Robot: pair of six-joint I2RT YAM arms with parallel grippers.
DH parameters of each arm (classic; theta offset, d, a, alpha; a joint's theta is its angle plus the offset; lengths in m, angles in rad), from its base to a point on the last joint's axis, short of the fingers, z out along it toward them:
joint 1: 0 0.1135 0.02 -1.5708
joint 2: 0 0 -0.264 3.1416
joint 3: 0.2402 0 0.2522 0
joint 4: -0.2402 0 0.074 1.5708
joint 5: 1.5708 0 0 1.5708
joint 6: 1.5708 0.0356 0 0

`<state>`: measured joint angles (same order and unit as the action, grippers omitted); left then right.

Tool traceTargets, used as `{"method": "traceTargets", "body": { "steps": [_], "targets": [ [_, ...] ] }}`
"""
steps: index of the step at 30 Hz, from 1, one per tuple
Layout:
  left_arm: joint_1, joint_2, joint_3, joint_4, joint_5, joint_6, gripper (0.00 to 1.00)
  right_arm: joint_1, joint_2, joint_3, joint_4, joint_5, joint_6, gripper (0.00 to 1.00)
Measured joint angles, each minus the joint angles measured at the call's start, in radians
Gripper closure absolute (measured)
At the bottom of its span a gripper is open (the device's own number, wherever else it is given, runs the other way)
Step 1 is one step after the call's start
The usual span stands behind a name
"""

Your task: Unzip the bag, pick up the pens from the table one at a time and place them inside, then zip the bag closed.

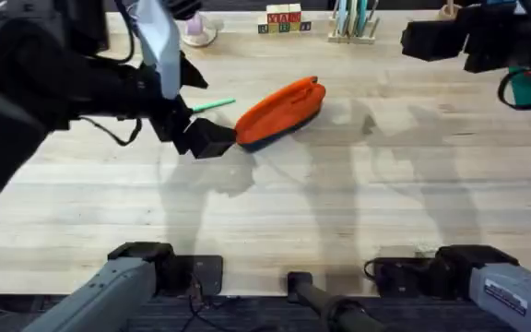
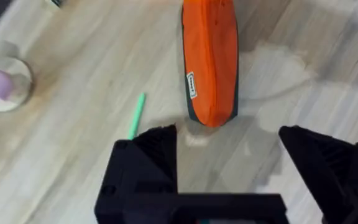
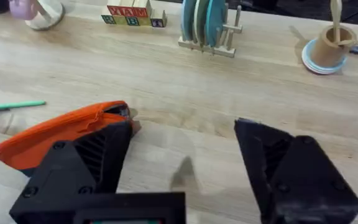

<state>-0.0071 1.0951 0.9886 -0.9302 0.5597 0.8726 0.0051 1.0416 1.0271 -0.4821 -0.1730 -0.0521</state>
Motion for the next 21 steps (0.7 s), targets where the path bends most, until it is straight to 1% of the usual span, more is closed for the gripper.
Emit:
{"method": "traceTargets", "body": {
  "steps": [7, 11, 17, 21],
  "targets": [
    [0.000, 0.159, 0.000, 0.030, -0.003, 0.000, 0.008, 0.000, 0.000, 0.000, 0.000, 0.000, 0.000, 0.004],
    [0.000, 0.252, 0.000, 0.073, 0.008, 0.000, 0.006, 0.000, 0.000, 0.000, 0.000, 0.000, 0.000, 0.004],
    [0.000, 0.358, 0.000, 0.162, 0.082, 0.000, 0.006, 0.000, 0.000, 0.000, 0.000, 0.000, 0.000, 0.005],
    [0.000, 0.422, 0.000, 0.184, 0.127, 0.000, 0.006, 0.000, 0.000, 0.000, -0.004, 0.000, -0.001, 0.004]
  ]
}}
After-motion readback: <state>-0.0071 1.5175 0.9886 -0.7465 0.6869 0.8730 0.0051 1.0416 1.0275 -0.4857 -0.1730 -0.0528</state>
